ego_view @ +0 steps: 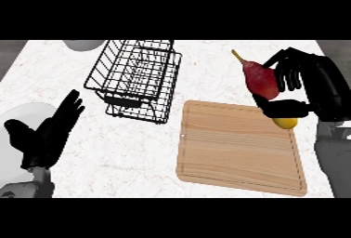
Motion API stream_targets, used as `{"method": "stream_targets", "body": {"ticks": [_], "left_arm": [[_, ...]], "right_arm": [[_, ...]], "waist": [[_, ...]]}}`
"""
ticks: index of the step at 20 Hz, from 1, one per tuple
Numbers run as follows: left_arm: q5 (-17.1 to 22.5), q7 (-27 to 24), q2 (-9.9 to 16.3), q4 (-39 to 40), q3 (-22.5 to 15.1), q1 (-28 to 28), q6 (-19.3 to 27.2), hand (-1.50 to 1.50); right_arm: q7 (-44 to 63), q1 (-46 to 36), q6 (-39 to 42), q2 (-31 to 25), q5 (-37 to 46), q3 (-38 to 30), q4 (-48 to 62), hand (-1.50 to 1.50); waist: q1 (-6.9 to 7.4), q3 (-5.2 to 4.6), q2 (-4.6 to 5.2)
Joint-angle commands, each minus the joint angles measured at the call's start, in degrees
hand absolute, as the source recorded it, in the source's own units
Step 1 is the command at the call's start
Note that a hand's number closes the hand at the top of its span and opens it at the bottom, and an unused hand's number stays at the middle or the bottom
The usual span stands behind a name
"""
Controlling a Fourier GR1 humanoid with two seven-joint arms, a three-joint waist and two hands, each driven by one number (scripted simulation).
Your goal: Pick the pear from the cutting board and place it in the tiered basket
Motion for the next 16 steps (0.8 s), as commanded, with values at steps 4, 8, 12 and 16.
{"method": "stream_targets", "body": {"ticks": [4,8,12,16], "left_arm": [[-1.58,1.27,-0.54,0.07,-0.35,-1.24,0.13,0.00],[-0.88,0.00,-1.02,-0.62,-0.53,0.18,-1.53,0.00],[-0.89,-1.91,-0.33,3.14,1.56,-1.78,-2.33,0.00],[-3.20,0.16,-2.93,-0.93,-1.14,-0.95,0.38,0.00]], "right_arm": [[15.46,-9.73,10.47,4.03,-2.44,3.31,-8.49,1.50],[18.37,-18.41,7.15,11.18,2.22,8.17,-0.92,1.50],[23.60,-26.32,9.19,15.51,2.83,7.42,3.43,1.50],[25.75,-31.26,1.77,20.41,6.47,11.37,12.90,1.50]], "waist": [[0.62,-0.01,0.19],[1.38,-0.02,0.31],[1.02,-0.02,0.32],[1.55,-0.02,0.43]]}}
